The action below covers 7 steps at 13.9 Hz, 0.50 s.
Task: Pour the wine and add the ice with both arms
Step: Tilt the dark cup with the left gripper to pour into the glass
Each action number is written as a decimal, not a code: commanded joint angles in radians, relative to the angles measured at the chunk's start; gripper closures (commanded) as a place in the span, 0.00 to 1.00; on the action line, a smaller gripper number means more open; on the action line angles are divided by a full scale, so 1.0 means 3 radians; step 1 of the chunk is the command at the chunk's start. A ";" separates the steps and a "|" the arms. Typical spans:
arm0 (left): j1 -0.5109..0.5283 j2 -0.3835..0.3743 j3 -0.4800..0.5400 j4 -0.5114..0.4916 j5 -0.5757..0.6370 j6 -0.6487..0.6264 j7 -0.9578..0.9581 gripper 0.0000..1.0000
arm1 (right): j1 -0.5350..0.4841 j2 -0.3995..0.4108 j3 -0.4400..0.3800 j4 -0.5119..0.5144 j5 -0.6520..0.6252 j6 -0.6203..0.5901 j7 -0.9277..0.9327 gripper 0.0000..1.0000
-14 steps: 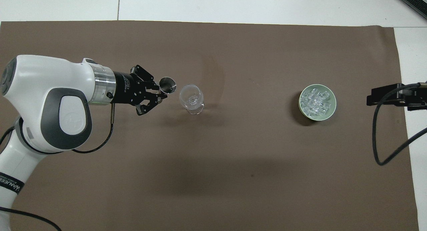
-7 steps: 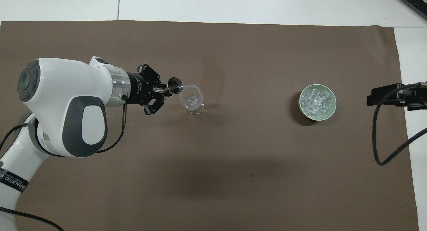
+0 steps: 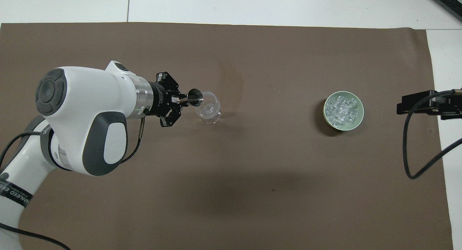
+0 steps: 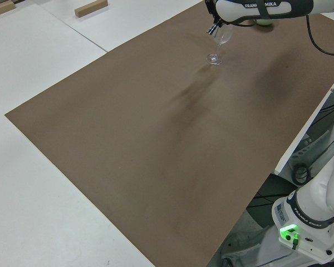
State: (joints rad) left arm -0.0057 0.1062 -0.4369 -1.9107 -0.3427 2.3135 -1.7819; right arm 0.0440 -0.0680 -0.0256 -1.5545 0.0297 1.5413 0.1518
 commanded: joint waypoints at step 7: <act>-0.0037 0.0229 -0.0098 0.0269 0.0835 0.0183 -0.0508 1.00 | -0.0054 0.0012 0.0019 0.0017 0.0059 -0.0034 -0.0076 0.00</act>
State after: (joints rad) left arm -0.0059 0.1407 -0.4641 -1.8659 -0.1408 2.3475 -1.8897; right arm 0.0440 -0.0680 -0.0256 -1.5545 0.0297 1.5413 0.1518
